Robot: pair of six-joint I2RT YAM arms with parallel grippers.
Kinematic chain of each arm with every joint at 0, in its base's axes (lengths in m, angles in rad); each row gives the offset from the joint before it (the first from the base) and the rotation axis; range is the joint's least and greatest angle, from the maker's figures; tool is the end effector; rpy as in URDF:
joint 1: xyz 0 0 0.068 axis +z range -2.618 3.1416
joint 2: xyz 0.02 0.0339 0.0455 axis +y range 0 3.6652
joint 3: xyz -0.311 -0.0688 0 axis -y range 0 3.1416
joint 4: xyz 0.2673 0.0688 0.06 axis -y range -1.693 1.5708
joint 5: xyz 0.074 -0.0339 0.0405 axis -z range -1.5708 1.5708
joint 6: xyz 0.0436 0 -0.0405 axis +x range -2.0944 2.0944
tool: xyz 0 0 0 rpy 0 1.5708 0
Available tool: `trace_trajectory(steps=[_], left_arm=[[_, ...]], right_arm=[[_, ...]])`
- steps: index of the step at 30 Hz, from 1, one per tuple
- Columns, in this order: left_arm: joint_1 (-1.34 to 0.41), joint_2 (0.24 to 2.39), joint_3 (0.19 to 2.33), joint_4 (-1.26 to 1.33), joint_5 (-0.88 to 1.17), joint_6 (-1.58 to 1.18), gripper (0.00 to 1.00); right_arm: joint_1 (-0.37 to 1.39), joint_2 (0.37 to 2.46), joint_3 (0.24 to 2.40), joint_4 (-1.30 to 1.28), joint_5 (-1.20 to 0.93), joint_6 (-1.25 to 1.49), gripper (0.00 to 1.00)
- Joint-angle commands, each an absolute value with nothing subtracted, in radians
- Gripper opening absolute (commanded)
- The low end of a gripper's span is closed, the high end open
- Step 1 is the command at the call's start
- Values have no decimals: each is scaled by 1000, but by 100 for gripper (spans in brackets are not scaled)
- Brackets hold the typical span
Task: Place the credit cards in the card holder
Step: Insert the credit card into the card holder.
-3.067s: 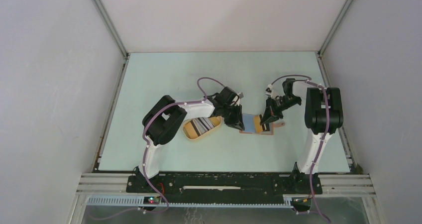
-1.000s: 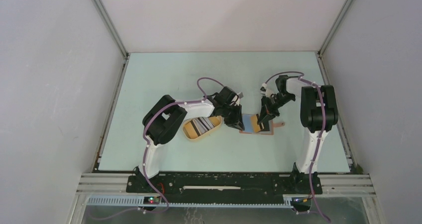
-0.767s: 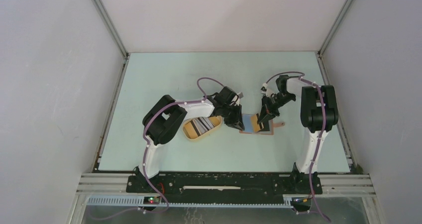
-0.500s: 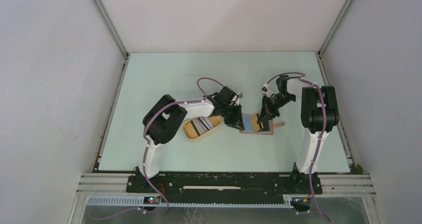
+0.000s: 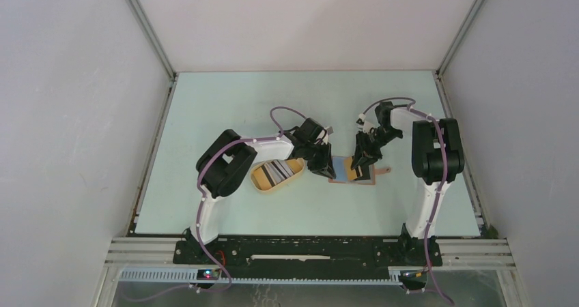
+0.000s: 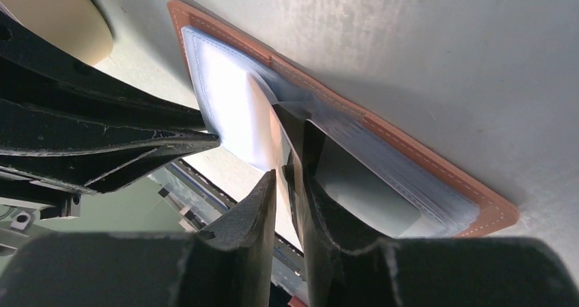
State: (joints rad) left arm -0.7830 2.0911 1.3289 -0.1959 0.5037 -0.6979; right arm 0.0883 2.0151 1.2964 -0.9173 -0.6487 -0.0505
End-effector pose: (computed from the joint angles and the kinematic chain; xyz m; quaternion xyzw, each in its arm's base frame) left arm 0.3211 -0.3492 0.1504 0.1144 0.9193 -0.3724 0.0553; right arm 0.3835 0.0604 0.1550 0.0553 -0.9458 -0.3179 0.0369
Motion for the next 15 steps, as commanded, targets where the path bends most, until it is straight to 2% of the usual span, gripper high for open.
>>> trace_trajectory(steps=[1, 15], left_arm=[[-787, 2117, 1348, -201, 496, -698, 21], [-784, 2118, 1348, -199, 499, -698, 21]], right_arm=[[123, 1978, 1286, -856, -549, -88, 32], [134, 1947, 1272, -873, -465, -128, 39]])
